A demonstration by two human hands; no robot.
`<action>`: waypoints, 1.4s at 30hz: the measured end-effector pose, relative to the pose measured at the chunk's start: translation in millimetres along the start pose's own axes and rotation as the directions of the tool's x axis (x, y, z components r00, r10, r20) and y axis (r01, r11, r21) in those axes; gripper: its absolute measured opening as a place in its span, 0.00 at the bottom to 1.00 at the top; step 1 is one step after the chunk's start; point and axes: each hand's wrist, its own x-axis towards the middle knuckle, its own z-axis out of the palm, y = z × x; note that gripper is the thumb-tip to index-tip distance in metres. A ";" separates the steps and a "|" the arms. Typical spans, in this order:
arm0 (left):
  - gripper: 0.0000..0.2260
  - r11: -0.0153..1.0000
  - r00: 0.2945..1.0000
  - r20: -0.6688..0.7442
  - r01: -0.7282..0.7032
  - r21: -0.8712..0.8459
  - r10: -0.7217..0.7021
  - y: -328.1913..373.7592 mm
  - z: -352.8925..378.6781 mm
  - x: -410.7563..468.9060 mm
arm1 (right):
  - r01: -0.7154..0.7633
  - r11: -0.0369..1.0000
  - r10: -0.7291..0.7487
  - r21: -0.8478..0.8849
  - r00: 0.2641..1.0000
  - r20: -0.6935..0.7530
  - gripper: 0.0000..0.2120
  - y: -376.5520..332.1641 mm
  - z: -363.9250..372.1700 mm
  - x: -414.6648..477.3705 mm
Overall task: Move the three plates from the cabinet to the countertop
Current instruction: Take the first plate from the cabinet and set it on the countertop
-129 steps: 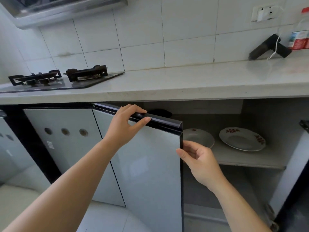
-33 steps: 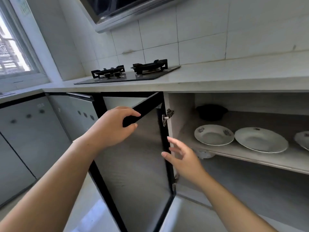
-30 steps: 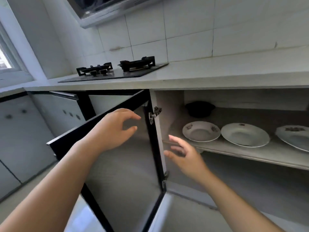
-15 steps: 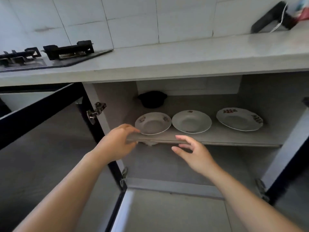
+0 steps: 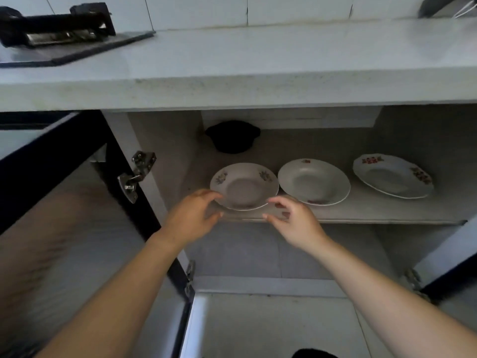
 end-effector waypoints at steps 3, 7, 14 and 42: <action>0.18 1.000 1.000 0.019 -0.023 -0.021 0.023 -12.1 6.3 18.7 | 0.051 0.987 -0.051 -0.150 0.999 -0.001 0.17 0.9 9.5 25.7; 0.18 0.998 0.999 0.021 -0.038 -0.057 0.039 -26.5 27.1 39.6 | 0.130 0.952 -0.121 -0.277 0.991 0.049 0.18 20.2 22.3 48.6; 0.18 0.998 0.998 0.066 -0.013 -0.063 0.017 -35.0 63.6 49.0 | 0.222 0.925 -0.188 -0.308 0.972 0.138 0.15 48.3 30.4 65.3; 0.18 0.997 0.996 -0.075 -0.049 -0.065 0.044 -37.5 98.2 36.5 | 0.455 0.853 -0.395 -0.255 0.883 0.255 0.08 75.7 31.3 65.7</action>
